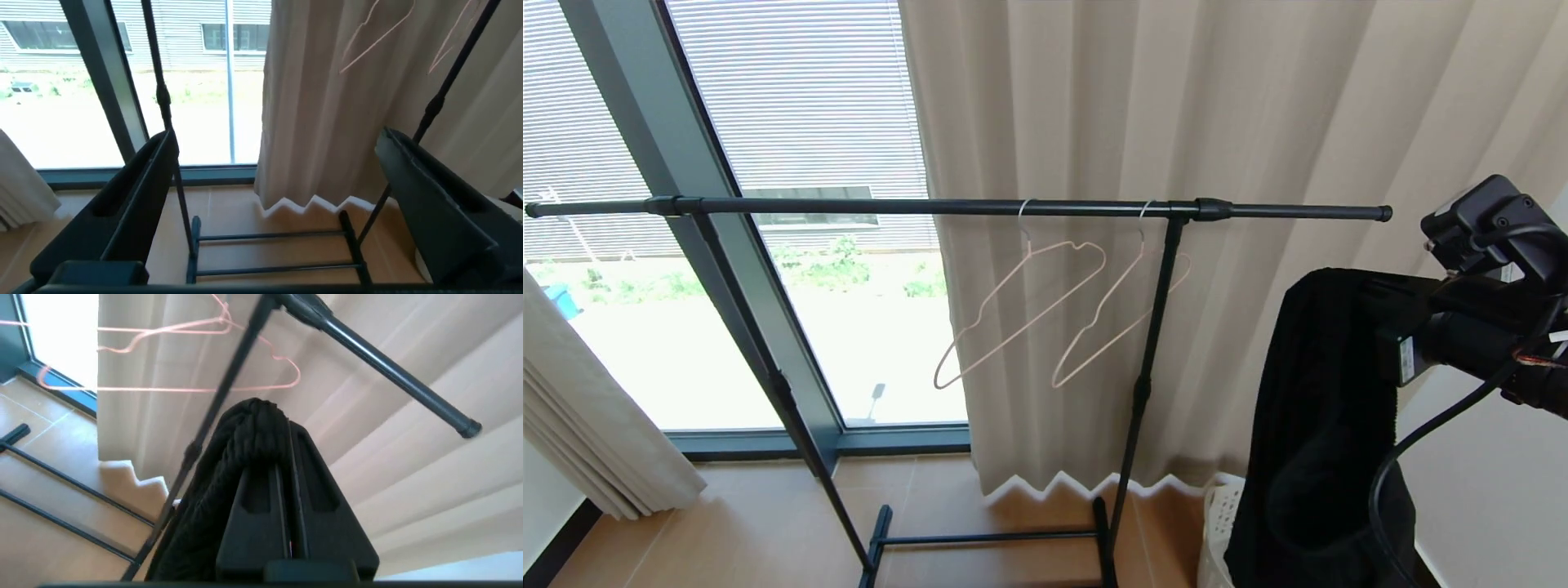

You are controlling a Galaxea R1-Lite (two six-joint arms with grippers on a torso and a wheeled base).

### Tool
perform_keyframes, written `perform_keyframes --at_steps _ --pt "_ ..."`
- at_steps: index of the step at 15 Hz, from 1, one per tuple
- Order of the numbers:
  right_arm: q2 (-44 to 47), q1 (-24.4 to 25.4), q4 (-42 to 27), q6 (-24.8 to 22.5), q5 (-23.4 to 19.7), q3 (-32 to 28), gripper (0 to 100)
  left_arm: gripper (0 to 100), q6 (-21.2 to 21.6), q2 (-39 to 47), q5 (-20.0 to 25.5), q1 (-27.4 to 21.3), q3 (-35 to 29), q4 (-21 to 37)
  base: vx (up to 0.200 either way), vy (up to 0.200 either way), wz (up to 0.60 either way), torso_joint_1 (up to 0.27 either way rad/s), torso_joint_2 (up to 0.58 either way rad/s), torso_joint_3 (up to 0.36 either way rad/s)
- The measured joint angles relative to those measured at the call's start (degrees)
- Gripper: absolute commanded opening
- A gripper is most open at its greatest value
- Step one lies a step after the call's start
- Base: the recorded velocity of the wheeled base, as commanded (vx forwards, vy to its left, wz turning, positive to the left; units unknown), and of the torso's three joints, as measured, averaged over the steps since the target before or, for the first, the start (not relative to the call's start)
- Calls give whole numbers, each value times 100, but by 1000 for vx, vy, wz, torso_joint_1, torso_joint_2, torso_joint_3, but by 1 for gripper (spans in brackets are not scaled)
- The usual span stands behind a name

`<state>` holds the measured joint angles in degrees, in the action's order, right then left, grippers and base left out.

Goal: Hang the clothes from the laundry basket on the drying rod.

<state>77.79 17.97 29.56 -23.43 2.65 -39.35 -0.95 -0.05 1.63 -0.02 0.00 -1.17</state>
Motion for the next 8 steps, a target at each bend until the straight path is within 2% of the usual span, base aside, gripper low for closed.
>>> perform_keyframes --at_steps 5,8 --pt "-146 18 293 -16 105 184 0 100 20 35 -55 10 0 39 0 0 0 0 0 0" --pt "-150 261 251 -7 613 190 0 100 199 373 6 40 -2 63 0 0 0 0 0 0"
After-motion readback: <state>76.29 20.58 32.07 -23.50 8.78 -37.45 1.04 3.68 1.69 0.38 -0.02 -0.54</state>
